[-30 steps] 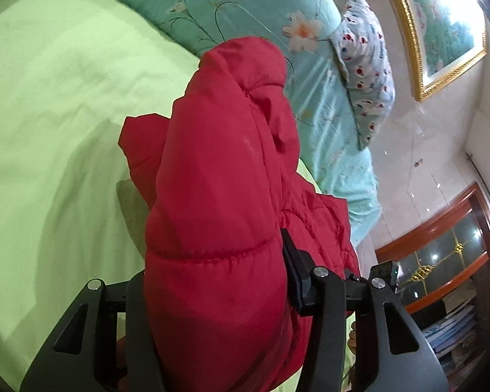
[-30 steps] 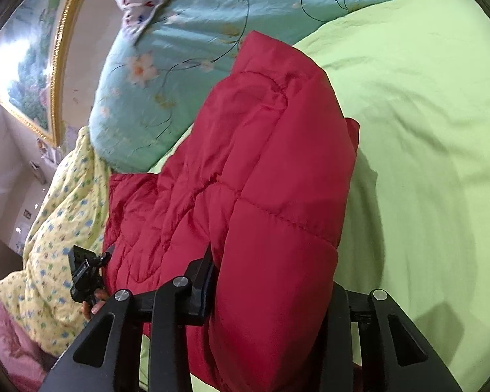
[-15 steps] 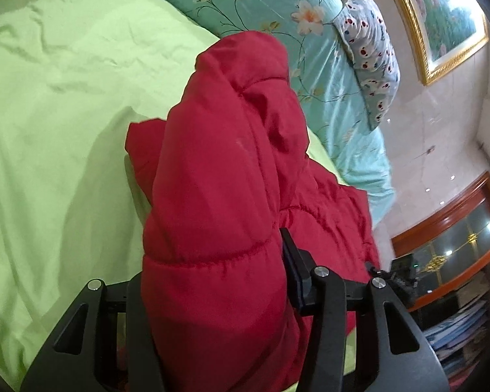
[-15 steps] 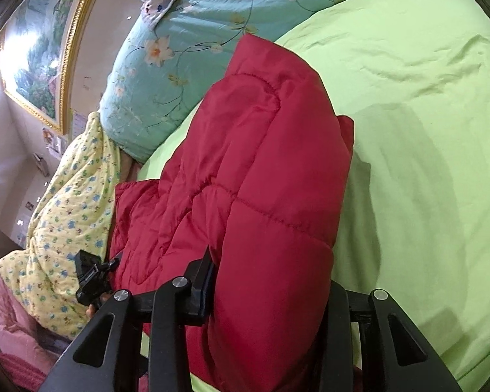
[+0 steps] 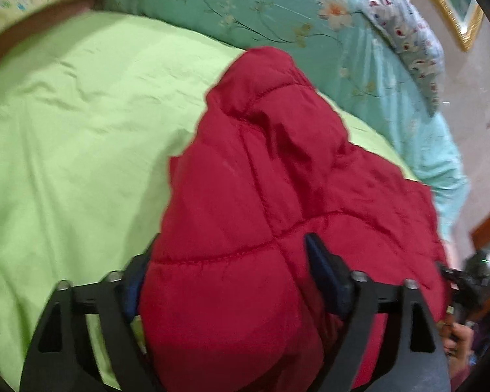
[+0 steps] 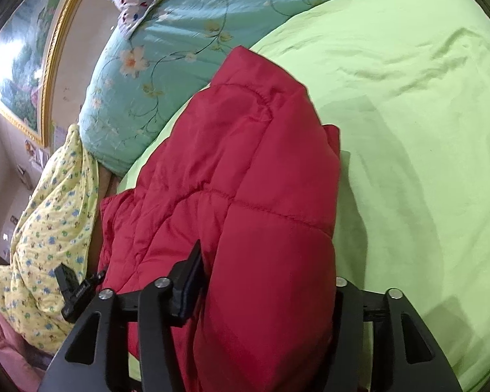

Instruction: Fold large clothes

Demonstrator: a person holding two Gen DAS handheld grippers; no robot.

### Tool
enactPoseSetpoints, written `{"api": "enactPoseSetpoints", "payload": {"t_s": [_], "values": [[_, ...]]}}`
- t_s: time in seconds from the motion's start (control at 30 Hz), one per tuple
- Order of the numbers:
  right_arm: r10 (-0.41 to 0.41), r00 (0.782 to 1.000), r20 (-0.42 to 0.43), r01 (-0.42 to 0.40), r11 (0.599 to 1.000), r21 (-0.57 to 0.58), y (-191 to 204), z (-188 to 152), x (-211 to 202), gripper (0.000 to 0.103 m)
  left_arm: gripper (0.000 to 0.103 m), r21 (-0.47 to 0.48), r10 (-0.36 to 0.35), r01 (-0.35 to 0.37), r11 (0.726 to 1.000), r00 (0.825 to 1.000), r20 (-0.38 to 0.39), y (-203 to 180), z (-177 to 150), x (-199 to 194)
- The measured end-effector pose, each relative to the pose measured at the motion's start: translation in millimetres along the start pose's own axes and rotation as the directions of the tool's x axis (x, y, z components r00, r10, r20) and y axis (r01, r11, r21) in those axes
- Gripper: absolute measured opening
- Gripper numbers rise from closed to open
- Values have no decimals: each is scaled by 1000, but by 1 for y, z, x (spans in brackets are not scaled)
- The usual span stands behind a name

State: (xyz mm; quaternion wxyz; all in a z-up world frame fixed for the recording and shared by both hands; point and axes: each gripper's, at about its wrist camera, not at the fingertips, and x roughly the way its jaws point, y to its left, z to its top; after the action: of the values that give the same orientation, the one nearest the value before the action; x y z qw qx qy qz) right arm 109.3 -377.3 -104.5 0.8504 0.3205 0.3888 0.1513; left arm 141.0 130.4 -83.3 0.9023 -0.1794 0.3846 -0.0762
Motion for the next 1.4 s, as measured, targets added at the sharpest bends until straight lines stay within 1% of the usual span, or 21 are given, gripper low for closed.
{"api": "enactPoseSetpoints", "payload": {"t_s": [0.07, 0.13, 0.17, 0.27, 0.33, 0.5, 0.67, 0.73, 0.8, 0.83, 0.87, 0.9, 0.97, 1.03, 1.13, 1.2, 1.23, 1.3, 1.33, 1.37, 1.4], "values": [[-39, 999, 23, 39, 999, -4, 0, -1, -1, 70, 94, -13, 33, -33, 999, 999, 16, -1, -2, -4], [-68, 997, 38, 68, 998, -13, 2, -2, -2, 76, 94, -28, 59, -59, 998, 998, 33, -1, -5, -12], [-77, 996, 45, 78, 997, -16, 3, -3, -3, 77, 94, -24, 71, -70, 997, 996, 44, -3, -5, -17], [-90, 993, 72, 91, 996, -11, 3, -5, -9, 77, 94, 20, 138, -141, 990, 985, 102, -12, -8, -38], [-104, 989, 102, 105, 994, -8, 3, -6, -15, 80, 94, 42, 149, -156, 987, 980, 132, -17, -10, -50], [-133, 974, 182, 137, 991, -9, 7, -9, -32, 80, 94, 97, 130, -144, 985, 981, 142, -35, -14, -62], [-175, 945, 276, 188, 982, -20, 16, -14, -50, 81, 94, 157, 85, -107, 982, 986, 140, -63, -24, -69], [-190, 927, 323, 221, 973, -63, 28, -17, -55, 81, 94, 181, 63, -88, 980, 989, 137, -72, -29, -72], [-182, 914, 362, 249, 957, -147, 47, -23, -57, 81, 94, 206, 47, -73, 976, 990, 129, -81, -36, -72], [-175, 909, 379, 265, 943, -200, 59, -28, -57, 81, 94, 215, 41, -68, 974, 991, 125, -85, -39, -71], [-167, 904, 393, 287, 919, -269, 74, -35, -56, 81, 94, 224, 35, -60, 973, 993, 114, -87, -42, -70], [-165, 903, 398, 303, 900, -314, 84, -40, -54, 81, 94, 228, 30, -53, 972, 994, 105, -90, -45, -68], [-181, 899, 399, 349, 846, -404, 107, -56, -46, 81, 94, 242, 20, -42, 969, 996, 92, -94, -51, -66], [-201, 900, 387, 374, 810, -451, 122, -69, -36, 82, 94, 261, 20, -42, 964, 996, 86, -98, -55, -65], [-205, 917, 343, 366, 776, -513, 138, -89, -23, 82, 94, 294, 25, -44, 955, 997, 68, -103, -61, -59], [-219, 924, 314, 367, 741, -562, 150, -97, -10, 83, 94, 305, 38, -53, 951, 998, 55, -104, -63, -53], [-236, 925, 299, 373, 716, -590, 155, -100, -2, 83, 94, 311, 46, -60, 949, 998, 51, -104, -64, -50], [-288, 915, 281, 403, 663, -631, 162, -105, 14, 83, 96, 326, 62, -75, 942, 997, 50, -104, -65, -44], [-310, 911, 273, 412, 649, -640, 163, -105, 19, 83, 97, 334, 68, -81, 939, 996, 50, -104, -65, -41], [-325, 909, 262, 416, 646, -640, 163, -104, 24, 84, 99, 338, 74, -86, 937, 996, 49, -104, -64, -39], [-332, 911, 243, 409, 663, -627, 160, -99, 27, 87, 102, 339, 79, -90, 937, 996, 46, -104, -62, -37]]}}
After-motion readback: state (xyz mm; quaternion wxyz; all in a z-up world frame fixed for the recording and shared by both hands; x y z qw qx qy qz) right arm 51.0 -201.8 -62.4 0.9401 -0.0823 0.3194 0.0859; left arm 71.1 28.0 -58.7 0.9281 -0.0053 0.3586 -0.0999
